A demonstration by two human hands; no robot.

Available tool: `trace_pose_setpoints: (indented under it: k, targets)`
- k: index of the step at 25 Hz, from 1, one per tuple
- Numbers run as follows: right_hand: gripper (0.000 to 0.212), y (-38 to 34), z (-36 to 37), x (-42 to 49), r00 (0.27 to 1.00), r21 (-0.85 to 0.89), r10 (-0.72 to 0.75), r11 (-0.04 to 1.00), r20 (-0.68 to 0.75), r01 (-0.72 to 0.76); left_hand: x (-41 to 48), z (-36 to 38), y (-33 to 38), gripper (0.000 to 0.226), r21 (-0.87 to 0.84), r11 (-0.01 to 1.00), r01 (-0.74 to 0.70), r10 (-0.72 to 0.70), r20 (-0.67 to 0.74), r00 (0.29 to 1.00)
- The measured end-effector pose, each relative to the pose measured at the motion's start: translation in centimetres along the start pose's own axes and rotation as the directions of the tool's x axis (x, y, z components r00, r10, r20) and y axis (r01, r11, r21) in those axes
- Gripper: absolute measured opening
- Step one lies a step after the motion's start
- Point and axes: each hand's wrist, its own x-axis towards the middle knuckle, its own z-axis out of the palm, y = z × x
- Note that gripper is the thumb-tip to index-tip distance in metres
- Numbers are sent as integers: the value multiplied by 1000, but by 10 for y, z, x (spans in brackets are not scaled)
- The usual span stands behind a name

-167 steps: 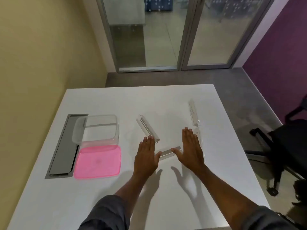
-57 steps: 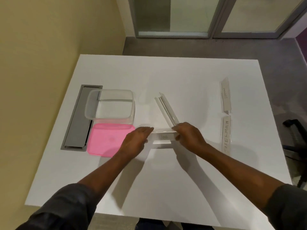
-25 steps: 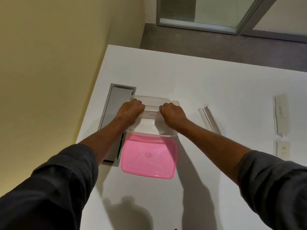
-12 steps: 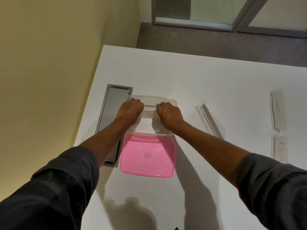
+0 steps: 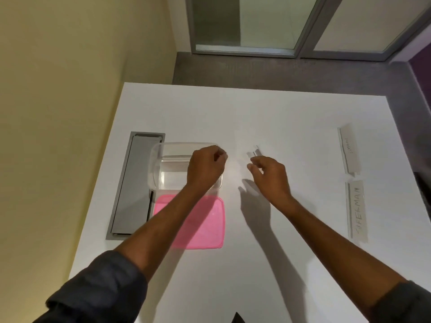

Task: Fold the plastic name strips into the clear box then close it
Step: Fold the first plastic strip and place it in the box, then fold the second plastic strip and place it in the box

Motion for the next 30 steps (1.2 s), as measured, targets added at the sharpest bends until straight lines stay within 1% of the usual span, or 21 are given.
trace_pose_setpoints:
  k: [1, 2, 3, 4, 6, 8, 9, 12, 14, 16, 19, 21, 23, 25, 27, 30]
  targets:
    - [24, 15, -12, -1, 997, 14, 77, 997, -10, -77, -6, 12, 9, 13, -118, 989, 86, -82, 43, 996]
    - [21, 29, -23, -2, 989, 27, 145, 989, -12, -145, -11, 24, 15, 12, -230, 954, 194, -175, 99, 980]
    - [18, 42, -31, -2, 978, 42, 208, 977, -10, -208, -16, 37, 19, 11, -327, 896, 300, -261, 157, 952]
    - [16, 55, -38, -2, 965, 58, 264, 963, -3, -263, -21, 50, 21, 10, -392, 834, 389, -333, 206, 920]
    - [14, 79, -47, -1, 933, 70, 358, 931, 31, -359, -28, 77, 25, 8, -452, 736, 505, -425, 271, 863]
    - [12, 100, -47, 1, 908, 64, 412, 907, 77, -417, -32, 101, 30, 9, -469, 662, 584, -485, 326, 812]
    - [15, 108, -46, 1, 902, 55, 421, 902, 94, -427, -33, 113, 33, 10, -470, 632, 616, -506, 351, 788]
    - [39, 126, -41, 3, 895, 53, 425, 899, 135, -435, -31, 145, 47, 19, -462, 592, 660, -524, 402, 751]
    - [46, 133, -37, 4, 892, 72, 420, 897, 169, -436, -26, 166, 54, 25, -461, 578, 673, -544, 396, 739]
    - [50, 139, -34, 6, 896, 69, 400, 905, 193, -419, -21, 184, 58, 23, -477, 549, 687, -585, 367, 723]
    - [57, 147, -29, 7, 917, 43, 353, 929, 184, -366, -17, 202, 59, 21, -480, 549, 684, -626, 306, 717]
    - [55, 150, -27, 7, 923, 47, 346, 932, 168, -358, -15, 208, 56, 27, -458, 576, 677, -637, 268, 723]
    - [50, 151, -26, 7, 917, 60, 365, 924, 159, -378, -14, 210, 55, 42, -391, 642, 660, -626, 230, 745]
    - [48, 150, -25, 6, 909, 71, 385, 914, 157, -399, -12, 211, 53, 53, -287, 722, 630, -602, 188, 776]
    - [48, 149, -24, 5, 906, 77, 395, 909, 152, -410, -11, 212, 52, 55, -230, 766, 600, -577, 164, 800]
    - [49, 144, -23, 2, 898, 118, 408, 895, 167, -429, -9, 206, 55, 52, -192, 812, 551, -528, 159, 834]
